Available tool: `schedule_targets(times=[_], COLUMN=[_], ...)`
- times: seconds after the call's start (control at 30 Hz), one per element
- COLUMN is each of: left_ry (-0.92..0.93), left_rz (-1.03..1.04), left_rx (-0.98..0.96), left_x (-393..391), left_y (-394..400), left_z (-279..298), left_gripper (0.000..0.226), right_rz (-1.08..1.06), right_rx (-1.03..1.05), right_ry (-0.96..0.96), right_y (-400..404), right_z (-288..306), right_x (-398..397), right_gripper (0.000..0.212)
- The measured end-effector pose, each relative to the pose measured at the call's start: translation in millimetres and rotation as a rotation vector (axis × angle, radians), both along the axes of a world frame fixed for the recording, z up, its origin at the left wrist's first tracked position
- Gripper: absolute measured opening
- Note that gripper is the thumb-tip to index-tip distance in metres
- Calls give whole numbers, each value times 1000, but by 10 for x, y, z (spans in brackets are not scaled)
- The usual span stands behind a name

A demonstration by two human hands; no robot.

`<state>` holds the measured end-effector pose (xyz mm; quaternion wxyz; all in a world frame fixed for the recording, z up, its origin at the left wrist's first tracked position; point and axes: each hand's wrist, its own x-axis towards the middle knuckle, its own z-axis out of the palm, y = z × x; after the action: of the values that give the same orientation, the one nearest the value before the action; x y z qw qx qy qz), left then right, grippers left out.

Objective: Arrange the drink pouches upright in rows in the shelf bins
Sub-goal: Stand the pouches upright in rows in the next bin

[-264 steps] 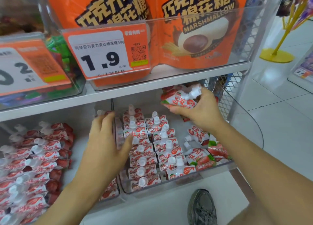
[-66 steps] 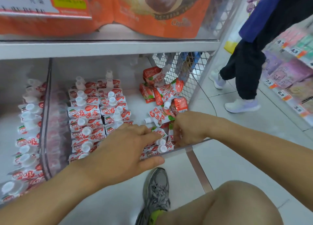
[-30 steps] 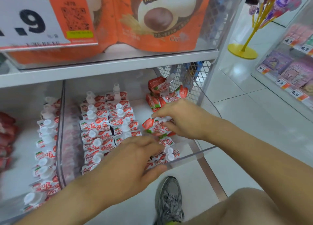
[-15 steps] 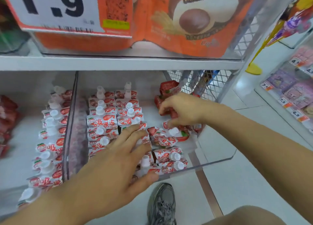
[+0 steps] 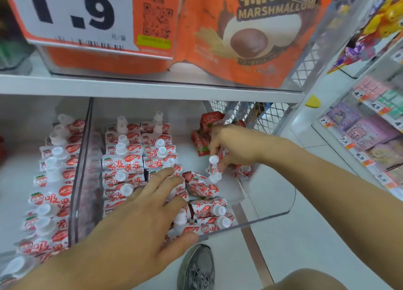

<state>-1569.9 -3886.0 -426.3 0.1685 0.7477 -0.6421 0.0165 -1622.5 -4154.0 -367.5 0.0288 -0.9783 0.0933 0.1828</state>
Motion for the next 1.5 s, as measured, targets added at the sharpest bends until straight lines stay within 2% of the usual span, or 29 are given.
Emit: schedule_targets(times=[0.13,0.2,0.27,0.33,0.4,0.43,0.57,0.67,0.77,0.87,0.97,1.13,1.27,1.4,1.5], left_ry=[31,39,36,36,42,43,70,81,82,71,95,103,94,94,85], left_rz=[-1,-2,-4,-9,-9,-8,-11,-25,-18,-10,-16,-26,-23,-22,-23], left_rx=[-7,-6,-12,-13,-5,-3,-2,-1,5,10,1,0,-2,10,18], left_x=[-1,-5,-9,-11,-10,-10,-31,-30,-33,-39,-41,-38,-39,-35,-37], left_y=[4,7,8,10,11,9,-2,-4,4,-1,4,5,10,10,15], left_z=[-7,-8,4,17,21,18,40,47,51,67,78,76,67,61,67], left_gripper=[54,52,50,47,47,47,43,43,44,45,44,45,46,48,48], right_rz=[-37,-90,-143,-161,-175,-193,-290,-235,-195,-137,-145,-303,-279,-316,-332], right_rx=[-206,-198,-9,193,290,342,557,506,371,314,442,628,609,757,625], right_ry=[-239,-352,-298,-132,-68,-72,-22,-12,-173,-245,-163,-47,58,63,0], right_y=[33,109,204,234,205,198,209,281,220,177,212,237,325,392,430], right_z=[41,-19,-103,-169,-179,-168,-224,-376,-484,-452,-451,-364,-326,-318,-357], right_x=[-152,-180,-164,-151,-165,-180,-279,-345,-357,-351,-364,-412,-412,-420,-450], right_gripper=[36,38,34,27,23,26,66,79,70,61,63,64,61,59,56])
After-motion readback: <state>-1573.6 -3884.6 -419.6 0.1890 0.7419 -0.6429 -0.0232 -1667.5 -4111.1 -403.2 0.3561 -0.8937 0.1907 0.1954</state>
